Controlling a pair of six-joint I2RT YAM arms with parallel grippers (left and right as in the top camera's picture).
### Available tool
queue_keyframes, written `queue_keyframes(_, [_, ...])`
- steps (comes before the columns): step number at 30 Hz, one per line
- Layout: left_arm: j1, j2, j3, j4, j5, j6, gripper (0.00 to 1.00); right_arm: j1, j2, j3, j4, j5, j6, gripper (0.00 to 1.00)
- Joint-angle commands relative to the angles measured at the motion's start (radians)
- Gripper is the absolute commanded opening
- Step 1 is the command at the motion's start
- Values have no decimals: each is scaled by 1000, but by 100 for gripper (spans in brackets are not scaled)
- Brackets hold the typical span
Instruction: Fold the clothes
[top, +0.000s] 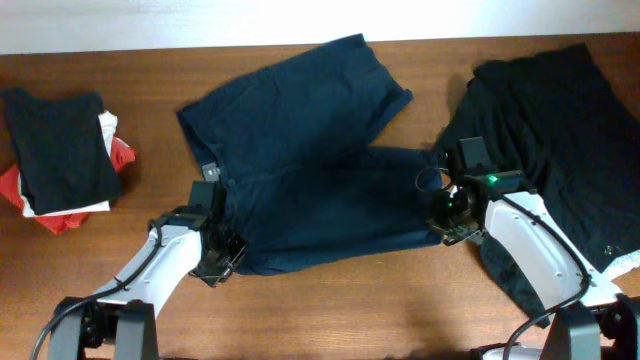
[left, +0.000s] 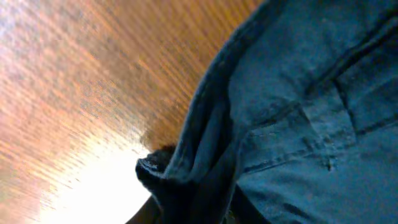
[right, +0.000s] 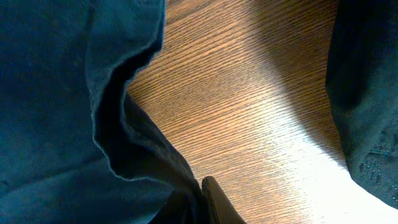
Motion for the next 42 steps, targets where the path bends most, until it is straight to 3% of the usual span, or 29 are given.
queue_keyframes(1, [8,-10,11,-71,-142,152,17,-5,0,6,-7,36,-4,9])
queue_keyframes(4, [8,-109,116,-234,-142,340,11,-57,-14,91,-113,36,-24,5])
queue_keyframes(7, [8,-301,220,-368,-142,414,12,-131,-51,237,-271,36,-55,4])
queue_keyframes(11, [8,-543,277,-558,-106,414,12,-188,-156,387,-406,36,-117,4])
queue_keyframes(14, [8,-628,317,-703,-89,414,12,-188,-248,452,-438,36,-132,5])
queue_keyframes(18, [8,-646,349,-672,-90,372,12,-187,-268,482,-340,35,-197,5])
queue_keyframes(21, [8,-586,341,-589,-155,186,13,-187,-196,482,-163,-62,-270,5])
queue_keyframes(25, [8,-447,296,-453,-173,83,13,-172,-44,482,-23,-125,-283,5])
queue_keyframes(28, [8,-329,290,-372,-125,85,13,-127,43,482,9,-125,-325,4])
queue_keyframes(30, [5,-265,290,-339,76,184,13,-120,68,482,1,-118,-325,4])
queue_keyframes(31, [-10,-236,290,-335,150,233,31,-121,67,482,2,-110,-325,4])
queue_keyframes(33, [-32,-193,290,-334,106,253,55,-122,63,482,-11,-111,-325,4])
queue_keyframes(35, [-32,-137,290,-305,59,253,54,-122,63,482,-54,-111,-325,4])
queue_keyframes(38, [-33,17,290,-227,60,254,42,-122,63,482,-160,-19,-325,4])
queue_keyframes(42, [-32,201,290,-95,39,270,42,-122,63,482,-235,82,-324,4])
